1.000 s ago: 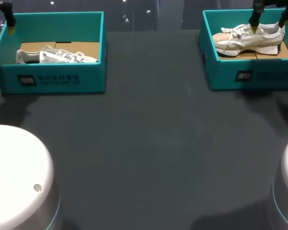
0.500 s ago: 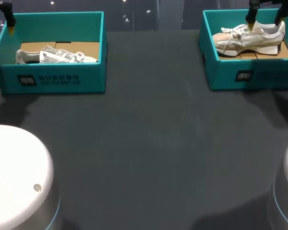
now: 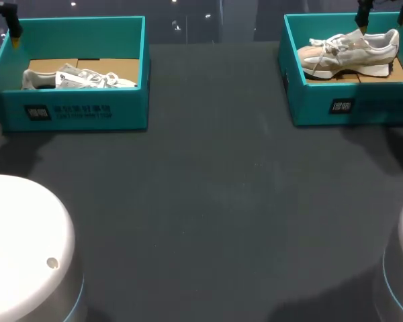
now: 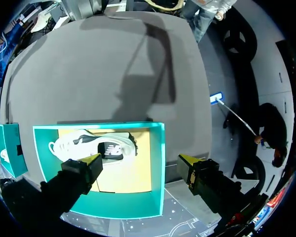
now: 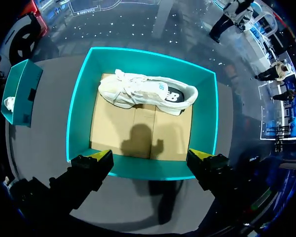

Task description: Take the shoe out of the shoebox, open the shoe tongue, remove and reinsert the insole, then place the shoe into the shoebox

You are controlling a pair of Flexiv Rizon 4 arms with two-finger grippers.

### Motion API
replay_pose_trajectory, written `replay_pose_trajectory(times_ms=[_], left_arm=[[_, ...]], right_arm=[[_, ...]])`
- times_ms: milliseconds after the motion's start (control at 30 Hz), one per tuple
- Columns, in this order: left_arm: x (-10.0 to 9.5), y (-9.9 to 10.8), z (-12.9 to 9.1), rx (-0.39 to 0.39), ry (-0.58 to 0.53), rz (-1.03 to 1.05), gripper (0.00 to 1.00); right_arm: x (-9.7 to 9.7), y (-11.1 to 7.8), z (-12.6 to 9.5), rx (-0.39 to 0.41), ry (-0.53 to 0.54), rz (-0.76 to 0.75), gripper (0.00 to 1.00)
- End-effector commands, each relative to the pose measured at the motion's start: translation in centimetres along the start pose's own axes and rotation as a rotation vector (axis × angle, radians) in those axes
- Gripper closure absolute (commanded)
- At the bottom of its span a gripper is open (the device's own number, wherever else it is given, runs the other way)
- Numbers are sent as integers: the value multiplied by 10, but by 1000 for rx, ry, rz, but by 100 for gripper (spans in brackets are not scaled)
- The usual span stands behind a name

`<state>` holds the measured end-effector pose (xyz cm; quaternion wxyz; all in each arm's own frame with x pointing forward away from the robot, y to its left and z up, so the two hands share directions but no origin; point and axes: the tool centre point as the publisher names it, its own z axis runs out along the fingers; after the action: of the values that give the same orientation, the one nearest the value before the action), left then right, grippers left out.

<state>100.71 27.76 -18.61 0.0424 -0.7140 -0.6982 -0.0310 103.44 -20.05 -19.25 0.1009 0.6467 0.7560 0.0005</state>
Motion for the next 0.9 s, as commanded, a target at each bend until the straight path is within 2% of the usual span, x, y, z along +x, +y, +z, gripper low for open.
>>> replay_pose_trajectory(times_ms=[33,333,567,700,900], left_arm=[[1,-1,0,-2,1,2,0],[1,-1,0,-2,1,2,0],[1,-1,0,-2,1,2,0],[1,-1,0,-2,1,2,0],[1,-1,0,-2,1,2,0]], right_arm=[[1,3,3,4,1,0,0],[1,3,3,4,1,0,0],[-16,24,27,-26,-31,15,0],[-37,43,48,-104,-46,15,0],[-37,43,48,-104,-46,15,0]])
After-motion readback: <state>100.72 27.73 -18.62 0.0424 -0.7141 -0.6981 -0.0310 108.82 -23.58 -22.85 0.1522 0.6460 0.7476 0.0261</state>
